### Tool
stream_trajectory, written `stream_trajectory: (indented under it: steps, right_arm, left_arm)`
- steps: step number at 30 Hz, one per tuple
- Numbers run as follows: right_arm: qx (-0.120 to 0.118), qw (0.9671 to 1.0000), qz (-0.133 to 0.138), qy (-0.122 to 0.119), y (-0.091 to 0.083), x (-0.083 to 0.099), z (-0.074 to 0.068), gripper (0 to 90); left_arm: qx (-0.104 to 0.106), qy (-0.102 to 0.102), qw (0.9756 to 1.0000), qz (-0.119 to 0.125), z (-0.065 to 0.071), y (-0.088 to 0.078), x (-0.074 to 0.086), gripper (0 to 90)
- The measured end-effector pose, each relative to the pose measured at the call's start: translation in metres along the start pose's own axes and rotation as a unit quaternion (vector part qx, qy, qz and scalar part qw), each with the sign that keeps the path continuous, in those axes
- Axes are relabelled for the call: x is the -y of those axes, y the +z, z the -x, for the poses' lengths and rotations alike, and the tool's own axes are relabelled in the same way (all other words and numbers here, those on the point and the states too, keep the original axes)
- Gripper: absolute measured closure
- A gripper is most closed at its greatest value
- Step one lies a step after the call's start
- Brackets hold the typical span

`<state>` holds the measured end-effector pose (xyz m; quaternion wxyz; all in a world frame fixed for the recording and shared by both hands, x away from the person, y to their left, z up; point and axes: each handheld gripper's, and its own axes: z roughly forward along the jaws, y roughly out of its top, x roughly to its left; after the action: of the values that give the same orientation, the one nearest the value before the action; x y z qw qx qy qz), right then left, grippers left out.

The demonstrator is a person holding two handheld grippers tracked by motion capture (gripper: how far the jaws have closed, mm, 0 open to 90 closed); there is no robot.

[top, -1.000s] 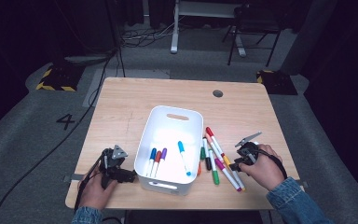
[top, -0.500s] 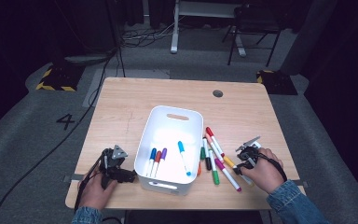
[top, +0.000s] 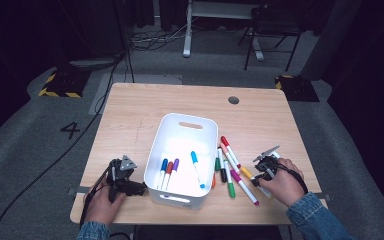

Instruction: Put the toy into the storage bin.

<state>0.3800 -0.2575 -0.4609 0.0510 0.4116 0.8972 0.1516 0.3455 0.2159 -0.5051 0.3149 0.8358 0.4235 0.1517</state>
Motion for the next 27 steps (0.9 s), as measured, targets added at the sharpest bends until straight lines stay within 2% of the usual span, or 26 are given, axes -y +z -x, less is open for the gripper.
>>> stream_trajectory:
  steps: [9, 17, 20, 27]
  right_arm:
    - [-0.012, 0.9992, 0.037, -0.010, -0.024, -0.010, -0.003, 77.1]
    - [-0.012, 0.9977, 0.064, -0.019, -0.047, -0.024, -0.007, 77.1]
    - [-0.012, 0.9967, 0.075, -0.030, -0.058, -0.030, -0.010, 77.1]
    - [-0.019, 0.9932, 0.102, -0.053, -0.083, -0.047, -0.023, 77.1]
  left_arm:
    - [0.002, -0.002, 1.0000, 0.000, 0.001, 0.000, 0.000, 0.0]
    - [-0.002, -0.004, 1.0000, 0.000, 0.001, 0.000, 0.001, 0.0]
    - [0.006, -0.006, 1.0000, -0.001, 0.002, 0.000, 0.001, 0.0]
    - [0.002, -0.001, 1.0000, 0.000, 0.001, -0.001, 0.002, 0.0]
